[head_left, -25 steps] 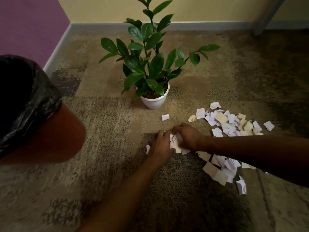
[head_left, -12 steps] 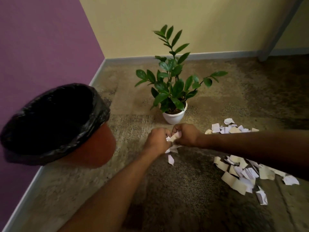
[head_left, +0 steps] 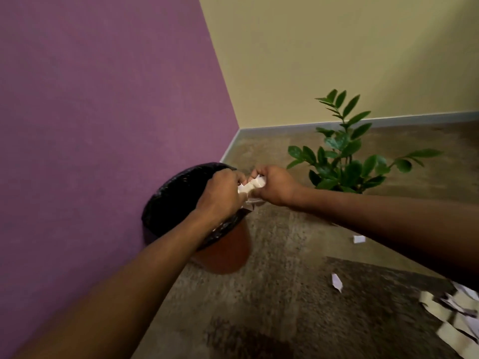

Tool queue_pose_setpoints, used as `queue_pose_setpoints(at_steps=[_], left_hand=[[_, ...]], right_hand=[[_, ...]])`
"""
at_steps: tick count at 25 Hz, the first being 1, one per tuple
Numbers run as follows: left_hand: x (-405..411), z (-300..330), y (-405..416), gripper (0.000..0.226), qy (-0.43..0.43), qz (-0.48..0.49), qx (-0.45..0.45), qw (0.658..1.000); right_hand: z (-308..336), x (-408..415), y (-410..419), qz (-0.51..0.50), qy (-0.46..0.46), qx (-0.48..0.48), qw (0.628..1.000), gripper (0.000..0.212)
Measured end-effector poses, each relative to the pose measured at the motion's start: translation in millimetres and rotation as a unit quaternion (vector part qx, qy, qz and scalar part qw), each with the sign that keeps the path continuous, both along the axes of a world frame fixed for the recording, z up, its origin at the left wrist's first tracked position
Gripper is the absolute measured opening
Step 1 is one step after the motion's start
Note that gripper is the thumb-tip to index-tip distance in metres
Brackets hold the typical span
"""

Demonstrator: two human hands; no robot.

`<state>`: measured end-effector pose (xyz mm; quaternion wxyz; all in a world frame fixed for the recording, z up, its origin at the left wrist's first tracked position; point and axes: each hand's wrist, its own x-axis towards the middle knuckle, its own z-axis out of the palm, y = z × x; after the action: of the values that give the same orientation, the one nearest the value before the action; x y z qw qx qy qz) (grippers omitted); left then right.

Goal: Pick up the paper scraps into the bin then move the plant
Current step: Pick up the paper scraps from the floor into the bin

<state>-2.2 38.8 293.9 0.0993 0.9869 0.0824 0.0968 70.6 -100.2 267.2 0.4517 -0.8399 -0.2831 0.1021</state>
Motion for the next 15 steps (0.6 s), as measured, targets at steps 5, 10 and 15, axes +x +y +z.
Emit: queue_pose_setpoints(at_steps=[5, 10, 15], left_hand=[[-37.4, 14.9, 49.7, 0.03, -0.072, 0.108, 0.003, 0.992], [-53.8, 10.3, 74.4, 0.036, -0.078, 0.165, -0.014, 0.983], [-54.4, -6.6, 79.3, 0.055, 0.0, 0.182, -0.011, 0.983]], right_hand=[[17.0, -21.8, 72.8, 0.025, -0.012, 0.059, 0.998, 0.028], [10.0, -27.6, 110.6, 0.068, -0.027, 0.068, 0.995, 0.04], [4.9, -16.8, 104.8, 0.138, -0.055, 0.012, 0.989, 0.071]])
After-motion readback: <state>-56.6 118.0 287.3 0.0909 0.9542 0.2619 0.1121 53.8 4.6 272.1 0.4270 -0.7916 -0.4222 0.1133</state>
